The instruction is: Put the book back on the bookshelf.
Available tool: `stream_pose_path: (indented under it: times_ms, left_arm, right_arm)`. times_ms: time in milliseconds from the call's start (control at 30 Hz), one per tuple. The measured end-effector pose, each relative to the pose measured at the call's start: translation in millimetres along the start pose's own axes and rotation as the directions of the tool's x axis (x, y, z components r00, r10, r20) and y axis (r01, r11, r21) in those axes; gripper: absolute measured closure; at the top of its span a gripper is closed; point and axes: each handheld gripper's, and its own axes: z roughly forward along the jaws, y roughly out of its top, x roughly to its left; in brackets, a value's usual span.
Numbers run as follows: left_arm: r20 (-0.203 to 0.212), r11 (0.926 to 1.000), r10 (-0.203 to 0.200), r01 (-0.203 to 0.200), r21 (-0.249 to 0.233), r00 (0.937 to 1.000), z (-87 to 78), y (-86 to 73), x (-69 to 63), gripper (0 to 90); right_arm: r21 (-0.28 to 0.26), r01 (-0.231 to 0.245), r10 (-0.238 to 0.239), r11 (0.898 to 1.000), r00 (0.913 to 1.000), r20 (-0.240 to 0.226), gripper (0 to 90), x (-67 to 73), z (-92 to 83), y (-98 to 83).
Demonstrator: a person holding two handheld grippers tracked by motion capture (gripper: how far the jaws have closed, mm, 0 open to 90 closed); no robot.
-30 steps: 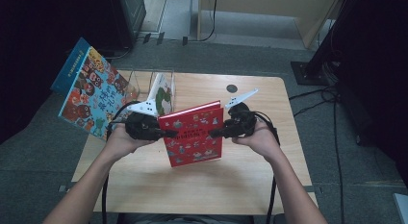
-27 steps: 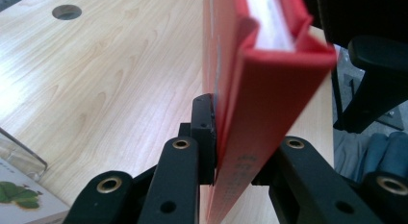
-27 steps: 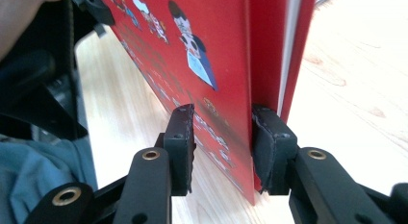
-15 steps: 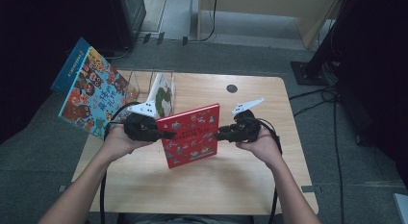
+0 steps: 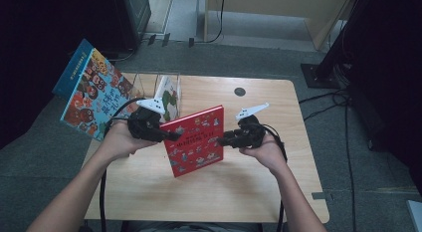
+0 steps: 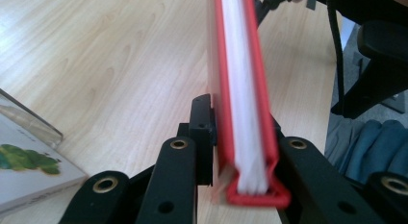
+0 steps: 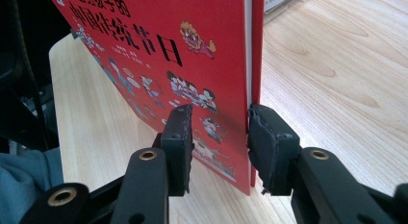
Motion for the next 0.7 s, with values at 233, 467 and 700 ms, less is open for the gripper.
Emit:
stream_pose_path:
  times_ms: [233,467,700]
  left_arm:
    - [-0.001,0.9962,0.014,-0.014,0.086,0.9999,1.4,19.7,2.0,78.4]
    - [-0.005,0.9978,0.01,-0.01,0.065,0.9999,0.1,21.1,1.5,80.3]
    - [-0.025,0.9991,-0.042,0.041,-0.003,0.9988,-18.6,24.1,3.4,80.7]
  right_arm:
    - [0.002,-0.001,0.001,1.0,1.0,0.009,61.3,-0.6,0.2,0.3]
    - [0.023,0.027,-0.029,0.999,0.9975,0.064,59.8,-2.6,-1.9,-7.5]
    - [0.03,0.101,-0.104,0.994,0.9858,0.131,56.2,-10.3,0.2,-30.4]
